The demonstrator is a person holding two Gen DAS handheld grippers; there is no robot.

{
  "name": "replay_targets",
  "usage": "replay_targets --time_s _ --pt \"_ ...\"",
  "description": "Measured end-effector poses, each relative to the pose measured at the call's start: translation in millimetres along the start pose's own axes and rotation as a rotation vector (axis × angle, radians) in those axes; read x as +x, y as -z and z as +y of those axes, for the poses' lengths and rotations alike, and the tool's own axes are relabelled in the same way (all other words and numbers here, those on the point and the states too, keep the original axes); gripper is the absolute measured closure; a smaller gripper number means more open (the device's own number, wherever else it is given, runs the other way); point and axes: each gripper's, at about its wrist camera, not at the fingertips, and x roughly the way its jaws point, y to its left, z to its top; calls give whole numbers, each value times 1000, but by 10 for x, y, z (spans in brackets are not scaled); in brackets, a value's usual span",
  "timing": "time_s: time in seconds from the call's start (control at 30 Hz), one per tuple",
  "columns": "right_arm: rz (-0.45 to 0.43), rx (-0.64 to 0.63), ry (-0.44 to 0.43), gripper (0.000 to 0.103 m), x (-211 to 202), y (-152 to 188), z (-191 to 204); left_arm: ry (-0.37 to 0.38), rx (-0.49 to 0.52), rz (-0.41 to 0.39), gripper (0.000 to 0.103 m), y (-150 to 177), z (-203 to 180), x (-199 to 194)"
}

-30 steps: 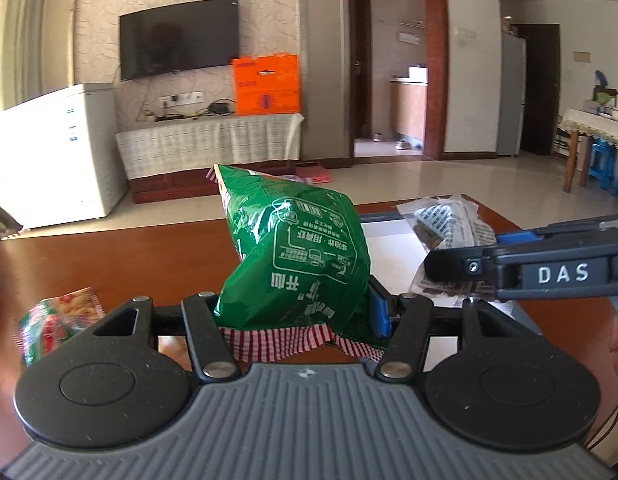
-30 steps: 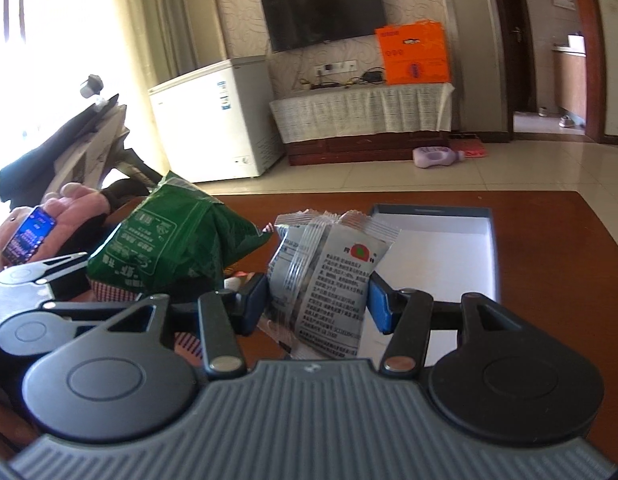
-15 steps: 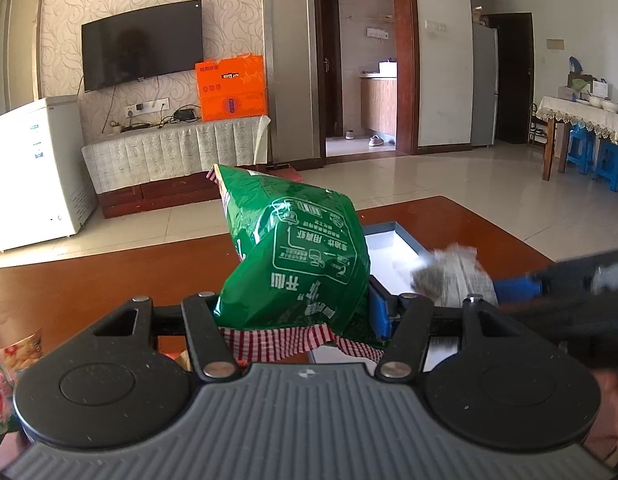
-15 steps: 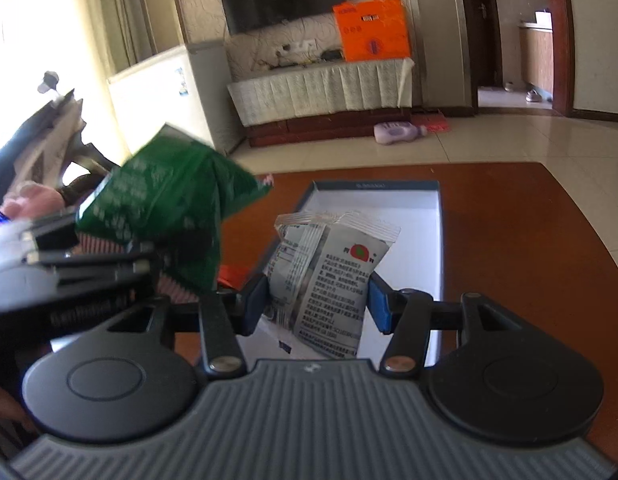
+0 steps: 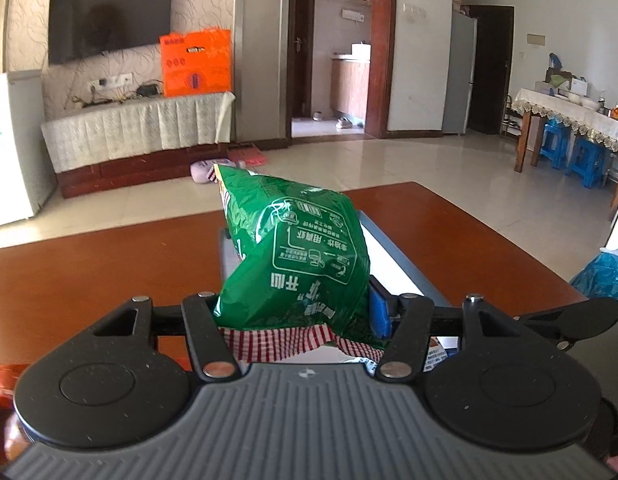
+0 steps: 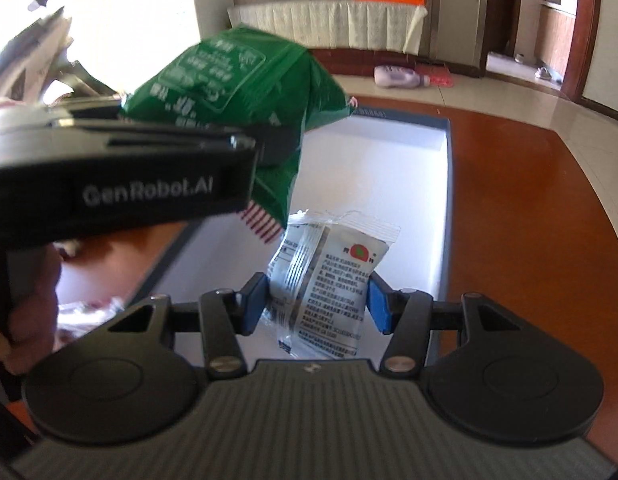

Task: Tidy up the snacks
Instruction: 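Release the clear packet into the blue box with the right gripper while the left drops the green bag in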

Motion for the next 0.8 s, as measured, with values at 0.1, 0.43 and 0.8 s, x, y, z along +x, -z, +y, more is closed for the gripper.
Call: replay_targets --time_s 0.1,0.43,0.8 --pt "14 11 23 48 -18 42 -94 33 -5 21 39 14 -92 154" --pt "8 -18 77 48 -153 134 -212 63 44 47 38 117 -350 485" --pt "-24 -51 95 45 -96 82 -51 32 12 64 11 151 -346 529"
